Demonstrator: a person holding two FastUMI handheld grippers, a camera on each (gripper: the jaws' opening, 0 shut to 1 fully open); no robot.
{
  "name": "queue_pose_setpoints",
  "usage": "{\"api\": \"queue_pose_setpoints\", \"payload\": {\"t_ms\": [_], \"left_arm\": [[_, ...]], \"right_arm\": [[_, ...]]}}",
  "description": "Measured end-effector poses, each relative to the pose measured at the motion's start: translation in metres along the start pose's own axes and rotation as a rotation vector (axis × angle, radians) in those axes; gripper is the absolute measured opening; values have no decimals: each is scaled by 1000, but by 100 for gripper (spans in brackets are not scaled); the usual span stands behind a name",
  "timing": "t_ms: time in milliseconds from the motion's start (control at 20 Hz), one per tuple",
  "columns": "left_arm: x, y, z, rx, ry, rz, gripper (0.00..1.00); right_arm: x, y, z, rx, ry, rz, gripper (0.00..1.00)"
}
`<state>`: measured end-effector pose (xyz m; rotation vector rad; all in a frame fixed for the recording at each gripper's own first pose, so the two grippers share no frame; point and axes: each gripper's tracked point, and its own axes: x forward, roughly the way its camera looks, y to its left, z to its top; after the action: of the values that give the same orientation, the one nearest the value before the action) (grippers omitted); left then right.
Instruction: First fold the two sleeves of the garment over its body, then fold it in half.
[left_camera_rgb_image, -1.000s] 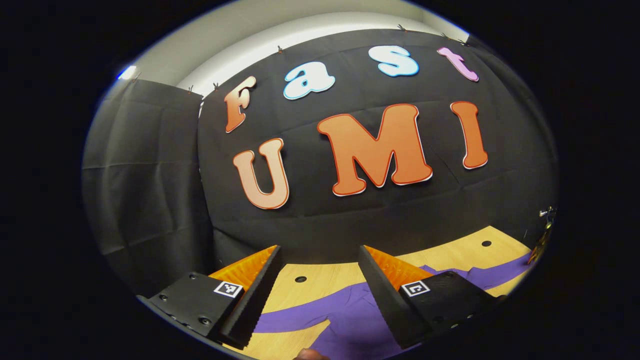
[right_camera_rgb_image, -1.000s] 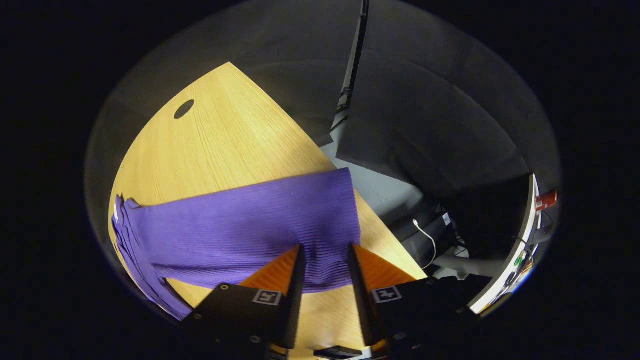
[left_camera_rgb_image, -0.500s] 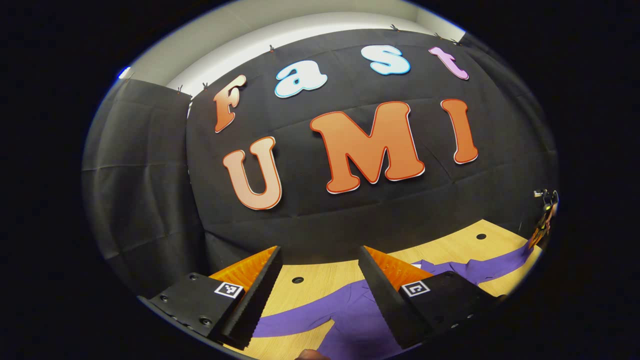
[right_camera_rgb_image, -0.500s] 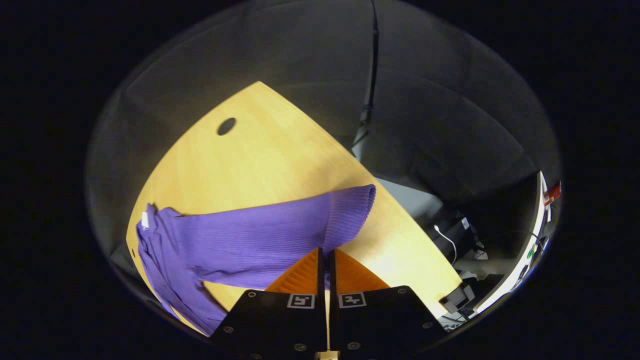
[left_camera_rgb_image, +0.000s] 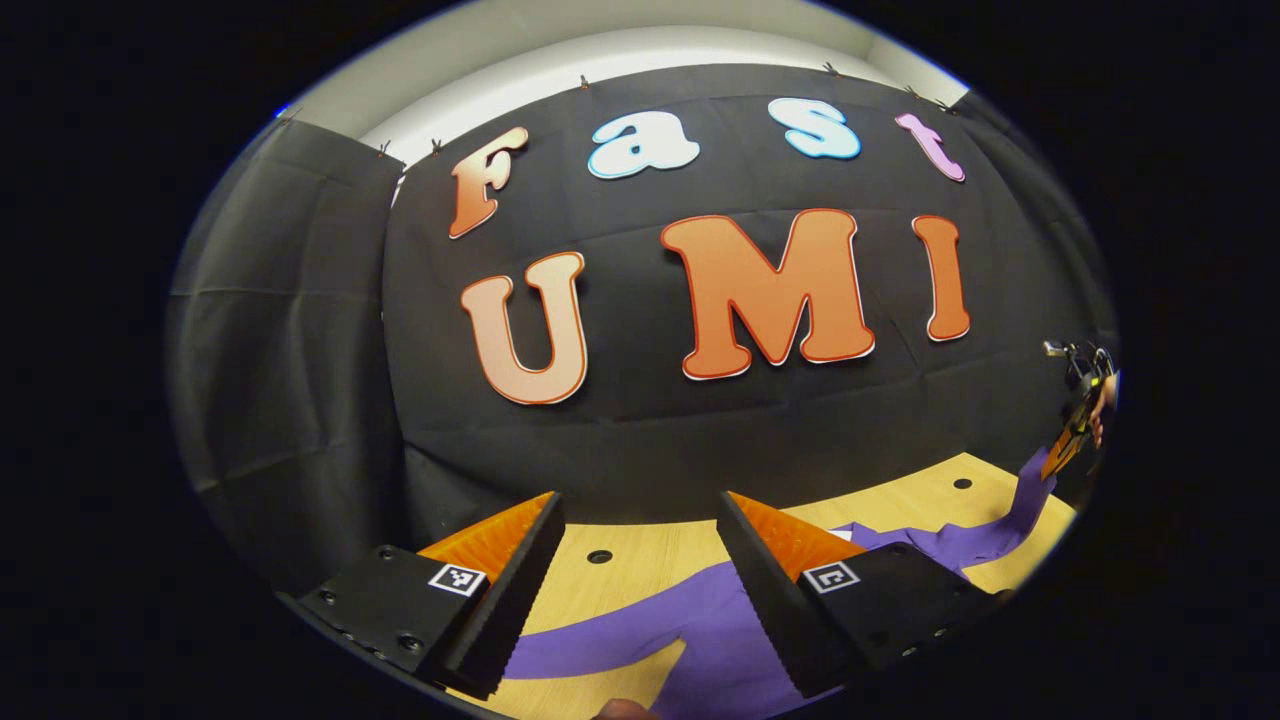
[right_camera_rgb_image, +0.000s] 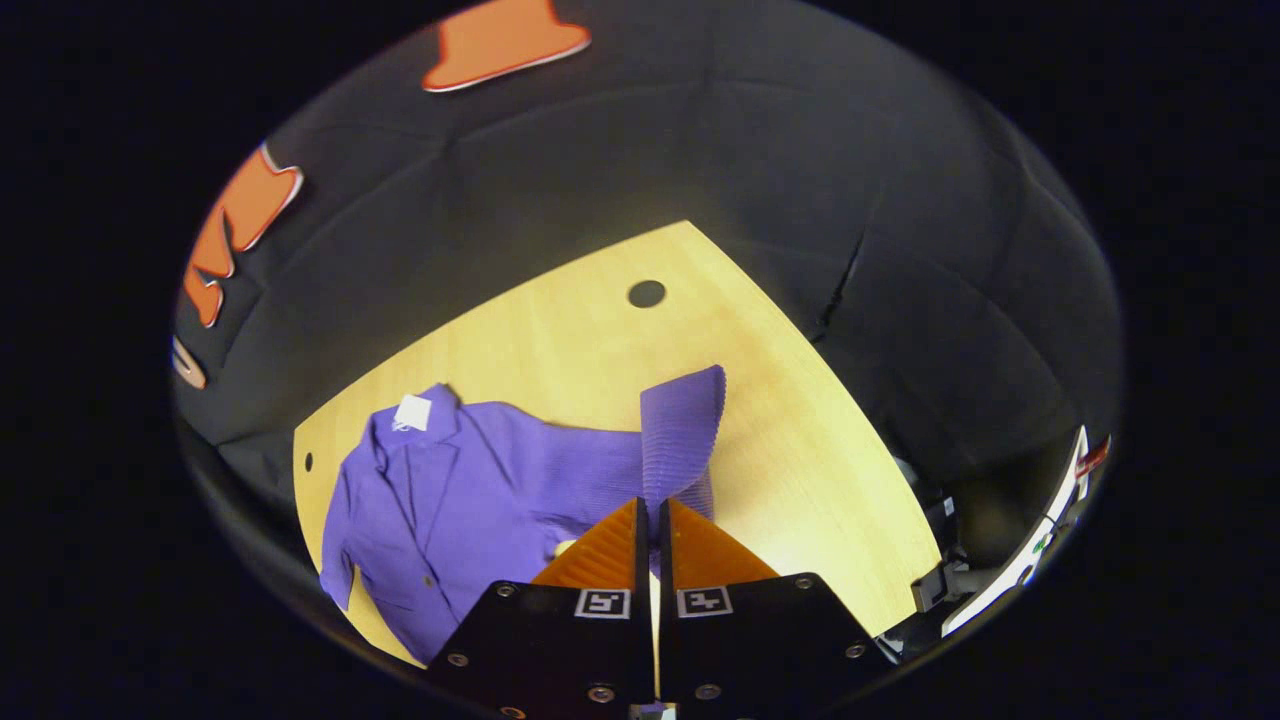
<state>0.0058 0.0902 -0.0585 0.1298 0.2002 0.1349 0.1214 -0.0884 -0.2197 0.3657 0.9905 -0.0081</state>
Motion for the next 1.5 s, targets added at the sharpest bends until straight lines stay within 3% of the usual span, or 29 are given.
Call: {"api": "queue_pose_setpoints", "payload": {"t_ms": [450,800,1300,1500], "left_arm": [[5,72,-33,-43,48,80,99],[0,133,-57,-44,84,179,99],[-11,186,-92,-60,154,273,99],[-9,195,-104,-62,186,285,99]], "right_arm": [[-47,166,3,-211,-50,163,2],[-51,283,-18,-337,-36,279,2],[-42,396,-67,-426,-2,399,2],[-62,431,-73,-448,-45,501,12]]}}
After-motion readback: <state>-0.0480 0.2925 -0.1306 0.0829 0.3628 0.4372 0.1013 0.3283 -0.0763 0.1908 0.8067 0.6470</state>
